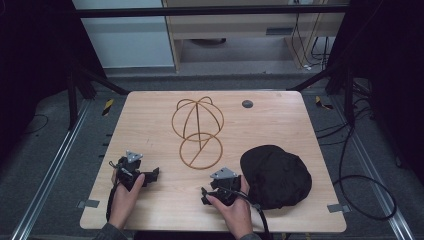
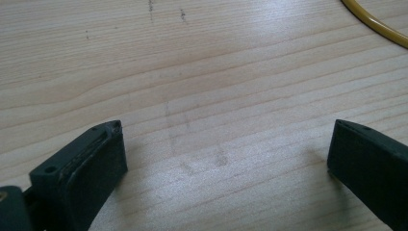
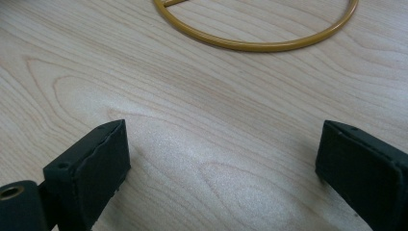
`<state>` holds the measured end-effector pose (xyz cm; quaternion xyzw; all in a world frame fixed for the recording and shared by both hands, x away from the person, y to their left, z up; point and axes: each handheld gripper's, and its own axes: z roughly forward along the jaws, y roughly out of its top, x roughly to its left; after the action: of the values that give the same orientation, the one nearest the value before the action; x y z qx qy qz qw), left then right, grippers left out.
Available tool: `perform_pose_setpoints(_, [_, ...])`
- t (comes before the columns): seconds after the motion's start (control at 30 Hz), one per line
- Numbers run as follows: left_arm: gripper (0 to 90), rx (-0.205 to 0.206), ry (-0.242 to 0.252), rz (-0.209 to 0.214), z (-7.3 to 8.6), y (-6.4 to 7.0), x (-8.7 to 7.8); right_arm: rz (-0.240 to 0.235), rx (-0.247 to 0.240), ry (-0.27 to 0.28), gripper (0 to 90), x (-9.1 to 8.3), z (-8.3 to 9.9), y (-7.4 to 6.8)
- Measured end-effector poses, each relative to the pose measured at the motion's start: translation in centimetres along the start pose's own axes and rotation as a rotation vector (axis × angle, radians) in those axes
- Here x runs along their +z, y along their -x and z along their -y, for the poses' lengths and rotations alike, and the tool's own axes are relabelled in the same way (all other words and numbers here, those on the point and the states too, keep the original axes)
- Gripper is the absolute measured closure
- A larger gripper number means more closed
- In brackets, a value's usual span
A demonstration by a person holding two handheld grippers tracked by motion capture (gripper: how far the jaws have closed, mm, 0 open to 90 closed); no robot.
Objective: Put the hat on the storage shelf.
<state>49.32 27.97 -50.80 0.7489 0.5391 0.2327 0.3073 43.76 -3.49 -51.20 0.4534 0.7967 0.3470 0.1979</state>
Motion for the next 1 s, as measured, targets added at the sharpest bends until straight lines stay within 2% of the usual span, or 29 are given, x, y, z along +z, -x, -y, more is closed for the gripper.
perform_pose_setpoints(0.17, [0.0,0.005,0.000,0.006,-0.1,-0.1,0.1,0.010,0.001,-0.007,8.9,-0.1,-0.3,0.1])
perform_pose_setpoints(0.2, [0.0,0.005,0.001,0.005,-0.1,-0.1,0.1,0.032,-0.012,0.000,9.3,-0.6,-0.6,0.2])
perform_pose_setpoints(0.23, [0.0,0.005,0.001,0.005,-0.1,-0.1,0.1,0.032,-0.012,0.000,9.3,-0.6,-0.6,0.2])
perform_pose_setpoints(0.27, [0.0,0.005,0.001,0.005,-0.1,-0.1,0.1,0.035,-0.011,0.001,9.7,-1.5,-1.1,0.3])
perform_pose_setpoints(0.3, [0.0,0.005,0.001,0.005,-0.1,-0.1,0.1,0.035,-0.011,0.001,9.7,-1.5,-1.1,0.3])
perform_pose_setpoints(0.33, [0.0,0.005,0.003,0.005,0.0,-0.1,0.1,0.044,-0.026,0.000,10.0,-2.9,-1.8,0.5])
perform_pose_setpoints(0.37, [0.0,0.005,0.003,0.005,0.0,-0.1,0.1,0.044,-0.026,0.000,10.0,-2.9,-1.8,0.5])
perform_pose_setpoints(0.4, [0.0,0.005,-0.001,0.004,0.0,0.0,0.0,0.062,-0.054,0.001,9.7,-5.0,-2.7,0.8])
perform_pose_setpoints(0.43, [0.0,0.005,-0.001,0.004,0.0,0.0,0.0,0.062,-0.054,0.001,9.7,-5.0,-2.7,0.8])
perform_pose_setpoints(0.47, [0.0,0.005,-0.001,0.002,0.0,0.0,0.0,0.068,-0.059,-0.015,8.1,-6.5,-3.4,1.3])
perform_pose_setpoints(0.5, [0.0,0.005,-0.001,0.002,0.0,0.0,0.0,0.068,-0.059,-0.015,8.1,-6.5,-3.4,1.3])
perform_pose_setpoints(0.57, [0.0,0.004,-0.001,0.003,0.0,0.0,0.0,0.087,-0.060,-0.046,7.4,-8.6,-4.2,2.3])
perform_pose_setpoints(0.6, [0.0,0.004,-0.001,0.002,0.0,0.0,0.0,0.114,-0.057,-0.048,7.2,-10.6,-4.7,3.5])
perform_pose_setpoints(0.63, [0.0,0.004,-0.001,0.002,0.0,0.0,0.0,0.114,-0.057,-0.048,7.2,-10.6,-4.7,3.5])
perform_pose_setpoints(0.67, [0.0,0.004,-0.001,0.002,0.0,0.0,0.0,0.137,-0.043,-0.046,6.9,-12.3,-5.0,4.6])
perform_pose_setpoints(0.7, [0.0,0.004,-0.001,0.002,0.0,0.0,0.0,0.148,-0.038,-0.052,6.8,-13.2,-5.1,5.3])
perform_pose_setpoints(0.73, [0.0,0.003,-0.001,0.002,0.0,0.0,0.0,0.148,-0.038,-0.052,6.8,-13.2,-5.1,5.3])
perform_pose_setpoints(0.77, [0.0,0.003,0.000,0.001,0.0,0.1,0.0,0.173,-0.030,-0.068,6.6,-15.0,-5.1,6.8])
perform_pose_setpoints(0.8, [0.0,0.003,0.000,0.001,0.0,0.1,0.0,0.181,-0.026,-0.078,6.4,-15.7,-4.9,7.5])
perform_pose_setpoints(0.87, [0.0,0.003,0.000,0.001,0.0,0.1,0.0,0.178,-0.016,-0.088,6.4,-16.1,-4.8,8.0])
perform_pose_setpoints(1.0, [0.0,0.002,0.000,0.001,0.0,0.1,0.0,0.182,0.033,-0.124,6.1,-18.6,-3.7,10.9])
